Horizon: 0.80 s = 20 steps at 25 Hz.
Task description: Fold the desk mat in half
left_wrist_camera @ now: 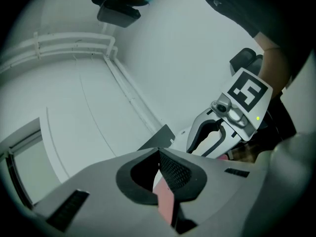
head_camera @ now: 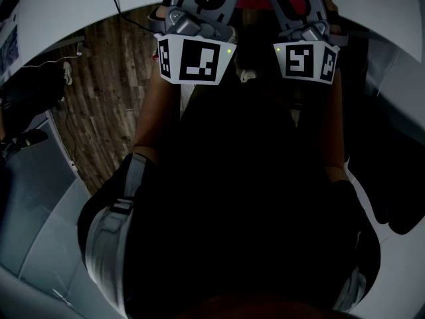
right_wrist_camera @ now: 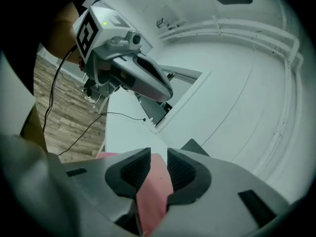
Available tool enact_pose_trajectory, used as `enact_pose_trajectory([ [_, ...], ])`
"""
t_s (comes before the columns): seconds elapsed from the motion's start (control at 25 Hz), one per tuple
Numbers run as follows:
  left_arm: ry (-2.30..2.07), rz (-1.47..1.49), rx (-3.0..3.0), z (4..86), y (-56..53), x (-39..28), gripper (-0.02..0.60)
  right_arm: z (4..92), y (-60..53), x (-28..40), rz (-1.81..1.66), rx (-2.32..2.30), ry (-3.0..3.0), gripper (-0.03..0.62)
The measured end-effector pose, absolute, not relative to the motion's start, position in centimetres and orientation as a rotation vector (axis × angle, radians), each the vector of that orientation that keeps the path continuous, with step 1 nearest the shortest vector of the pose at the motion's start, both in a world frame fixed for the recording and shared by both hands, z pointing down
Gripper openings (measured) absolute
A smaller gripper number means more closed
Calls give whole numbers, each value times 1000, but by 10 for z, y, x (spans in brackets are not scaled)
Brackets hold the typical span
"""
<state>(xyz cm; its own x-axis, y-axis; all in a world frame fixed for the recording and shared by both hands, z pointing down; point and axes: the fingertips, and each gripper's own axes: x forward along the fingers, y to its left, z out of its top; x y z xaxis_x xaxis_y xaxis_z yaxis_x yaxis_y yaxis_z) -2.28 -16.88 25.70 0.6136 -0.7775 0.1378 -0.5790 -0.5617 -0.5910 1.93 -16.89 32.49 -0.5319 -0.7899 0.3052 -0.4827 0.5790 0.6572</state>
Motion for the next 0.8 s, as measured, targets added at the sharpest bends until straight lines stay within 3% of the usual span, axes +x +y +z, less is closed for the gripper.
enact_pose_trajectory([
  [0.8,1076,-585,-2453,288,-179,-40,12,420,-158,-8,-495,771,-2166,146],
])
